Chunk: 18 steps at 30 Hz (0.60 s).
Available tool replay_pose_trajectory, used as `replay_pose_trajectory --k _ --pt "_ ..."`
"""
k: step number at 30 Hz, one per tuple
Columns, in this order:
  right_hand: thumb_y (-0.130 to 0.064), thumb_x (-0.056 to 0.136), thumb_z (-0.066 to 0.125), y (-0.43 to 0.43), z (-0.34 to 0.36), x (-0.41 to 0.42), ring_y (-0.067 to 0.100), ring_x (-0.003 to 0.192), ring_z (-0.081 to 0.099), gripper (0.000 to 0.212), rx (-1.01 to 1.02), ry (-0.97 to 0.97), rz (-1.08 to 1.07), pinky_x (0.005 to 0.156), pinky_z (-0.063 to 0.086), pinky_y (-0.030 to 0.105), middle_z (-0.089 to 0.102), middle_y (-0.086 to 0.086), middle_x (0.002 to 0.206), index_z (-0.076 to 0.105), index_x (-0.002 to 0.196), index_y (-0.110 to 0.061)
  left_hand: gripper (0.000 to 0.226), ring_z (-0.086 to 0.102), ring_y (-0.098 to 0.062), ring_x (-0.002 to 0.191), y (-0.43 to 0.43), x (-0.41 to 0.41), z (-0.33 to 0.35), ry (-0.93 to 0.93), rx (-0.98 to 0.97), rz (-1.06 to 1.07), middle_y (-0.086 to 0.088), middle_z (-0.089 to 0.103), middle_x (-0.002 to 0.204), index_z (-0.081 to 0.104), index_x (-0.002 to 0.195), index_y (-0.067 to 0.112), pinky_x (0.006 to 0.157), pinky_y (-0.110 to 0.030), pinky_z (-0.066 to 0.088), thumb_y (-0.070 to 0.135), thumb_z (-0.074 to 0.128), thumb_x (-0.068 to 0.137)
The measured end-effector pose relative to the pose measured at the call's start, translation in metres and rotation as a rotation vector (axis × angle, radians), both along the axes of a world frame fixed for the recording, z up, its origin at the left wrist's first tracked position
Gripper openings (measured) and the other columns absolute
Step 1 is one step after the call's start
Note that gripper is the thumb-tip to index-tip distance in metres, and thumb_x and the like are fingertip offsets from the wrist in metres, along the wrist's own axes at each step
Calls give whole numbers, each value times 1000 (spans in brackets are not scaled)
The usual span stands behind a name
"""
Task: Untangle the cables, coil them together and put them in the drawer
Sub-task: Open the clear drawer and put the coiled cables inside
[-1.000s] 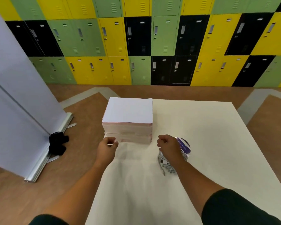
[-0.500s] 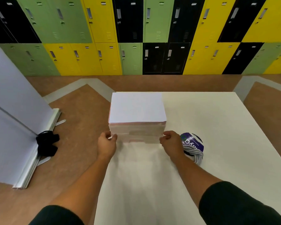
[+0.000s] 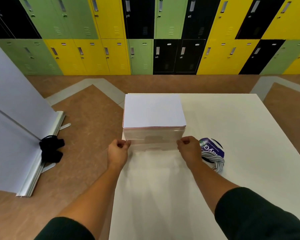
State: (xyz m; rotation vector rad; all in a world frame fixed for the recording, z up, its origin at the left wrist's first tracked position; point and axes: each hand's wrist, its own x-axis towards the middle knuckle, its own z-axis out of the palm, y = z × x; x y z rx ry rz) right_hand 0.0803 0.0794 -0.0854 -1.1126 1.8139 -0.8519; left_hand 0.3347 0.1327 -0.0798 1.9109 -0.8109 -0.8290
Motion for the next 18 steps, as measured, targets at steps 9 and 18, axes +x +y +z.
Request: replay_pose_trajectory --k 9,18 --pt "-26 86 72 20 16 -17 26 62 71 17 63 139 119 68 61 46 70 6 66 62 76 -17 12 58 -17 65 18 5 5 -85 125 -144 2 64 73 67 81 17 59 -27 44 25 69 90" --pt "-16 77 64 39 29 -19 29 70 67 10 103 455 315 64 55 34 69 11 72 66 74 -6 17 56 -17 59 38 9 17 -245 298 -357 -2 62 66 60 70 11 58 -27 44 21 66 81"
